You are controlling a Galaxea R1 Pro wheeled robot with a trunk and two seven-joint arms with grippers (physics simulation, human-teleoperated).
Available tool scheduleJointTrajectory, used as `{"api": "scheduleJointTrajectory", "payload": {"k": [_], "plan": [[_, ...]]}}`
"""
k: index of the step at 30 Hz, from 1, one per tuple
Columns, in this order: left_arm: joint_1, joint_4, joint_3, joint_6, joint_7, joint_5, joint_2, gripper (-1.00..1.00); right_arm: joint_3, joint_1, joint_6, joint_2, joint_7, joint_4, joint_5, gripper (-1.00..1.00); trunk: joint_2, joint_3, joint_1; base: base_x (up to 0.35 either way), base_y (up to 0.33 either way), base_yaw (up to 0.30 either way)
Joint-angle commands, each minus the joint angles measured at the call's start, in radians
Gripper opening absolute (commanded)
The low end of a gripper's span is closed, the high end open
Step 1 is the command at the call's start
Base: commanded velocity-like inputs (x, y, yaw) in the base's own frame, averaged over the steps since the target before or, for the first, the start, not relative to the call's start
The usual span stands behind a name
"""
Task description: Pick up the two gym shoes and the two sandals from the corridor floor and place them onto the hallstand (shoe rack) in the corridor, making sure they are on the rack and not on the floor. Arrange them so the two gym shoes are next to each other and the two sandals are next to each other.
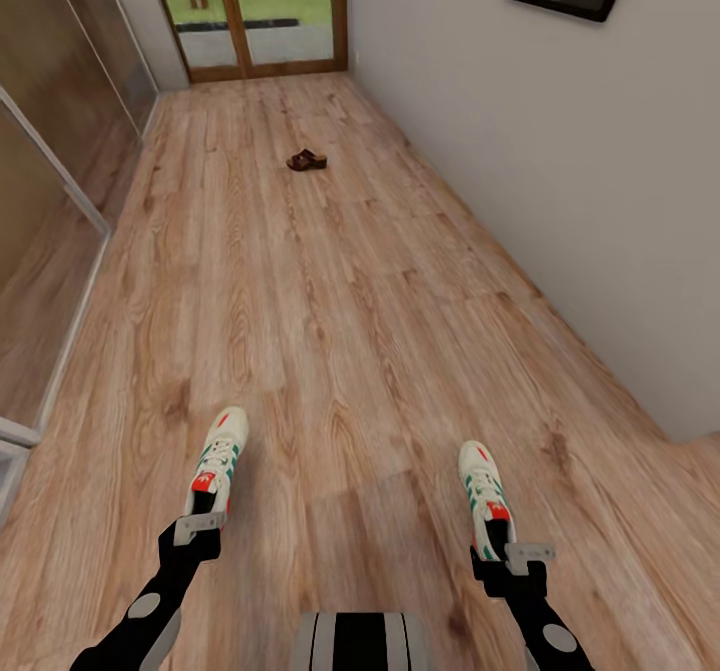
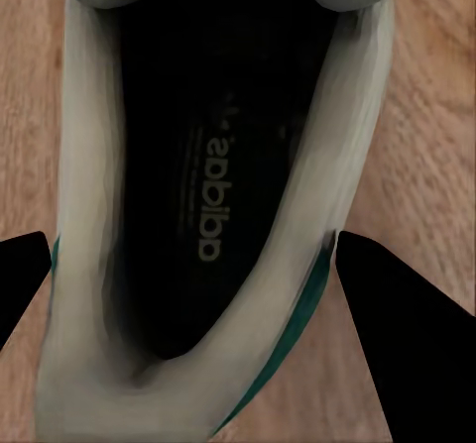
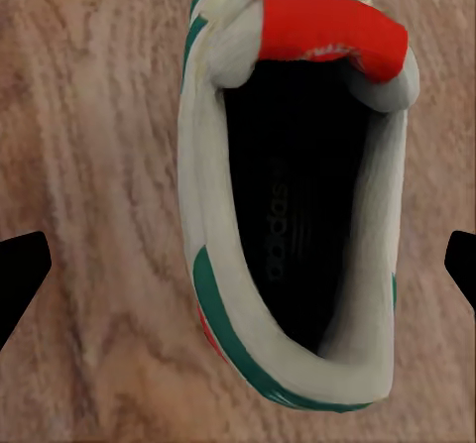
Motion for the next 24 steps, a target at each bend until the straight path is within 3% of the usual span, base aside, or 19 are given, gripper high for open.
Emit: {"api": "scheduleJointTrajectory", "payload": {"k": [1, 13, 24], "plan": [[0.0, 0.001, -0.002, -0.003, 0.0, 0.009, 0.0, -1.0, 0.001, 0.0, -0.003, 0.0, -0.003, 0.001, 0.001, 1.0, 0.0, -0.001, 0.0, 0.28, 0.0, 0.0], [0.0, -0.031, -0.002, -0.003, -0.001, 0.009, 0.002, -1.0, 0.0, 0.0, -0.003, 0.0, -0.003, 0.0, 0.001, 1.0, 0.0, -0.001, 0.0, 0.066, 0.0, 0.0], [0.001, -0.221, -0.002, 0.045, 0.0, 0.008, 0.001, -1.0, 0.0, 0.0, -0.003, 0.0, -0.003, -0.001, 0.001, 1.0, 0.0, -0.001, 0.0, 0.001, 0.0, 0.0]]}}
